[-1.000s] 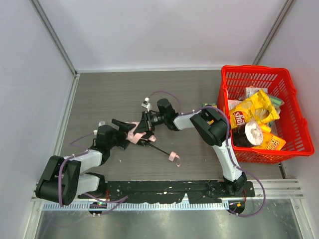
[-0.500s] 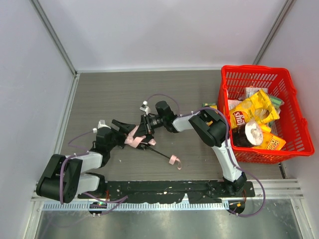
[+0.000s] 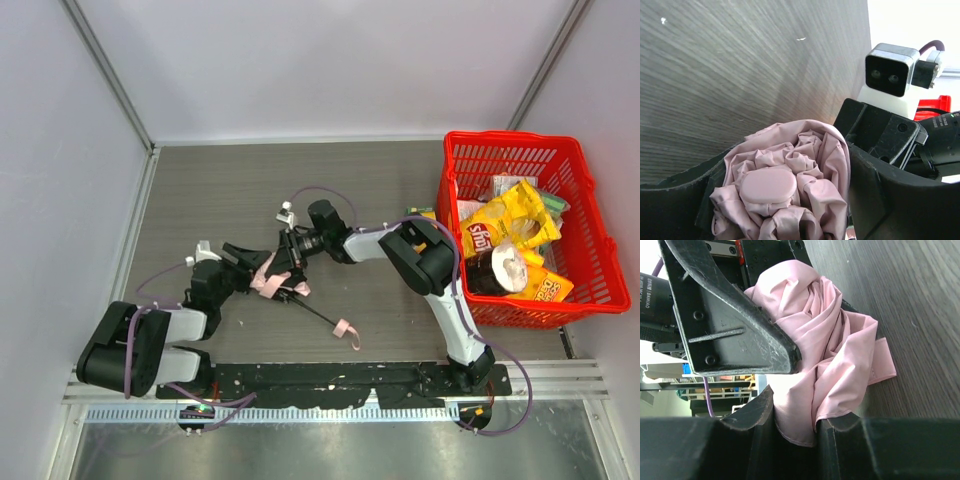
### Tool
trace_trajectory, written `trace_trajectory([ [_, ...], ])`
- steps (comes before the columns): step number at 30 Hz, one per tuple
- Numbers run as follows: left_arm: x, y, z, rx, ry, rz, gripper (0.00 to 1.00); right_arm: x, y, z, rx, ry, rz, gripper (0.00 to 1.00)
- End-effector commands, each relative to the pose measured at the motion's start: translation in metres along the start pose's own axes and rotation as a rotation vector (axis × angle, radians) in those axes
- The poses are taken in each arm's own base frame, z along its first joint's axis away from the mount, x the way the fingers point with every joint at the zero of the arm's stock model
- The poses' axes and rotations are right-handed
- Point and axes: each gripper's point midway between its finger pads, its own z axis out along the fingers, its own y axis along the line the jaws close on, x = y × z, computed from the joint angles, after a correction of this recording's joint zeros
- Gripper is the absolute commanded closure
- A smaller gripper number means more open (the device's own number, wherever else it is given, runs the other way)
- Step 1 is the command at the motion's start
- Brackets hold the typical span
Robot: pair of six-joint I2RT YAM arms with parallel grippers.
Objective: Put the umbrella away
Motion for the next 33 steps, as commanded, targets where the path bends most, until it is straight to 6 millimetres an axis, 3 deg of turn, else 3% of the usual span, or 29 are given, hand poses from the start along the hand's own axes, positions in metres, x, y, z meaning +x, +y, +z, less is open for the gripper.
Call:
trace_trajectory([
  [1, -0.003, -0.056, -0.005, 0.227, 0.007, 0.019, 0.27, -0.017, 0.042, 0.007, -0.053, -0.002, -0.123, 0.99],
  [3, -0.004, -0.060, -0.006, 0.246, 0.005, 0.016, 0.35, -0.019, 0.042, 0.008, -0.048, 0.000, -0.123, 0.99],
  [4, -0.004, -0.064, -0.006, 0.261, 0.006, 0.010, 0.51, -0.020, 0.042, 0.008, -0.048, -0.002, -0.130, 0.99],
  [6, -0.007, -0.075, -0.007, 0.304, -0.003, 0.000, 0.74, -0.022, 0.041, 0.008, -0.029, -0.008, -0.137, 0.99],
  [8, -0.010, -0.085, -0.008, 0.338, -0.011, -0.012, 0.91, -0.020, 0.033, 0.005, 0.027, -0.004, -0.112, 0.99],
  [9, -0.012, -0.091, -0.009, 0.360, -0.018, -0.020, 0.99, -0.025, 0.027, 0.004, 0.073, -0.029, -0.148, 0.93],
  [10, -0.014, -0.095, -0.010, 0.374, -0.027, -0.027, 1.00, -0.020, 0.019, 0.001, 0.126, -0.013, -0.120, 0.87],
  [11, -0.017, -0.101, -0.011, 0.395, -0.034, -0.034, 1.00, -0.026, 0.019, -0.002, 0.165, -0.043, -0.154, 0.74],
  [15, -0.024, -0.119, -0.016, 0.453, -0.065, -0.034, 1.00, -0.034, 0.025, -0.019, 0.283, -0.120, -0.160, 0.51],
  [16, -0.027, -0.123, -0.017, 0.468, -0.074, -0.031, 1.00, -0.040, 0.027, -0.028, 0.341, -0.162, -0.159, 0.39],
  [20, -0.037, -0.140, -0.018, 0.523, -0.120, -0.013, 1.00, -0.052, 0.032, -0.064, 0.468, -0.267, -0.124, 0.25],
  [21, -0.039, -0.145, -0.019, 0.542, -0.132, -0.010, 1.00, -0.053, 0.031, -0.070, 0.488, -0.285, -0.111, 0.24],
  [26, -0.052, -0.174, -0.018, 0.657, -0.175, -0.013, 1.00, -0.069, 0.079, -0.103, 0.520, -0.403, -0.222, 0.21],
  [29, -0.059, -0.192, -0.014, 0.713, -0.182, -0.026, 1.00, -0.078, 0.118, -0.124, 0.526, -0.488, -0.308, 0.20],
  [33, -0.070, -0.221, -0.018, 0.789, -0.224, 0.013, 1.00, -0.083, 0.150, -0.150, 0.567, -0.579, -0.358, 0.20],
])
